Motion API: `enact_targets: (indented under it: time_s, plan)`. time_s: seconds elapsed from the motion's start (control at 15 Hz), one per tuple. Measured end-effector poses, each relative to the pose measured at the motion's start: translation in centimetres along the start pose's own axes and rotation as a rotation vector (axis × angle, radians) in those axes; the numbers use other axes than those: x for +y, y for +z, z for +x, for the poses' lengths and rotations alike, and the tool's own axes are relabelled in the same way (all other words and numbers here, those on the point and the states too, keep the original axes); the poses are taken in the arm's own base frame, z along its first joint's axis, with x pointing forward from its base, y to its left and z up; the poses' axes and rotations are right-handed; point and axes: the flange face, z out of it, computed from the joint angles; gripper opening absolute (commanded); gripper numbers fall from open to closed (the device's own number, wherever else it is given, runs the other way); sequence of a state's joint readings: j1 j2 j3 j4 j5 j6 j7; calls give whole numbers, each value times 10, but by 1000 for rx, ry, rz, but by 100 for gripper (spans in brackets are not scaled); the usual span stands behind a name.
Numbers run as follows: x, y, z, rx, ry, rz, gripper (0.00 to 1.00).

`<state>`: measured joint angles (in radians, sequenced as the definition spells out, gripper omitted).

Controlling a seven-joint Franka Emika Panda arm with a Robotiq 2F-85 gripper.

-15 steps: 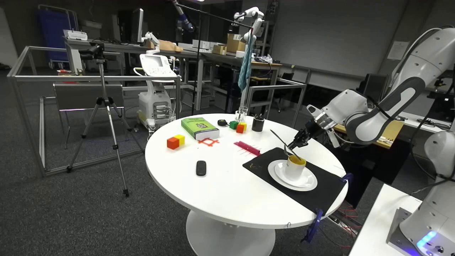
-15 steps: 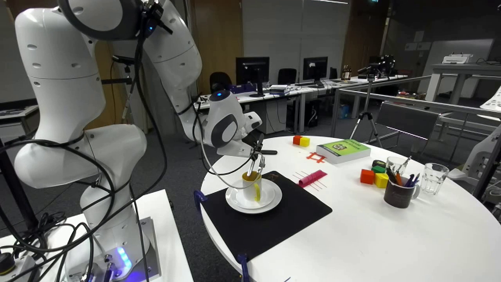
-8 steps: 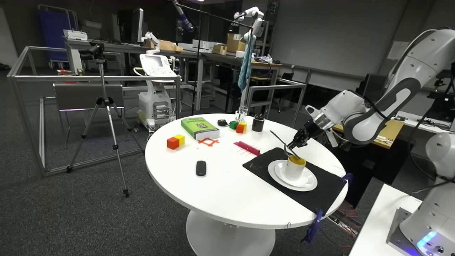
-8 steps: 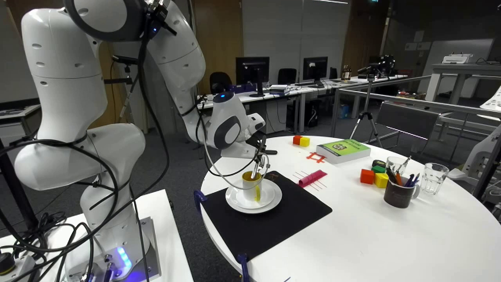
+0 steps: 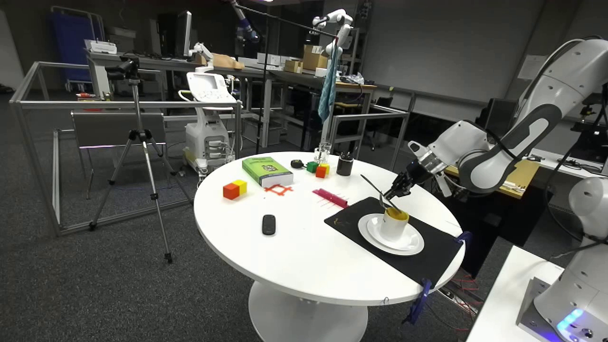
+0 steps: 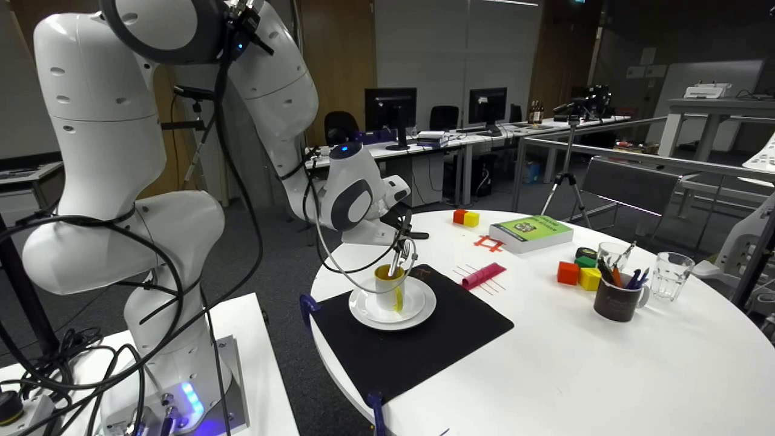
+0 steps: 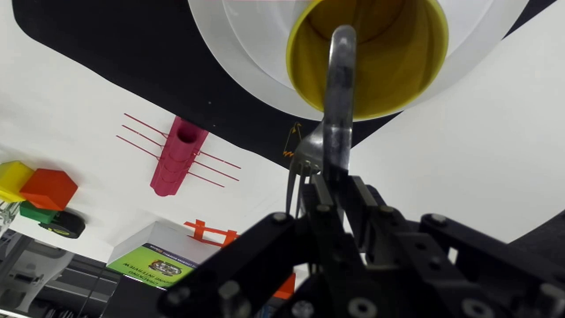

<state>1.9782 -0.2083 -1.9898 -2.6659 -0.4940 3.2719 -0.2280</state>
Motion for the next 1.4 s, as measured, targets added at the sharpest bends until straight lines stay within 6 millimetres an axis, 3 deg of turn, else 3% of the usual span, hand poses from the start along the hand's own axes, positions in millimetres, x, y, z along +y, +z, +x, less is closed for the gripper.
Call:
enact_targets:
  time_s: [0.93, 1.0, 1.4]
  plan:
    - [0, 0, 0, 0, 0, 0, 15]
    - [0, 0, 0, 0, 0, 0, 4]
    - [-3, 1, -2, -6, 0, 8, 4]
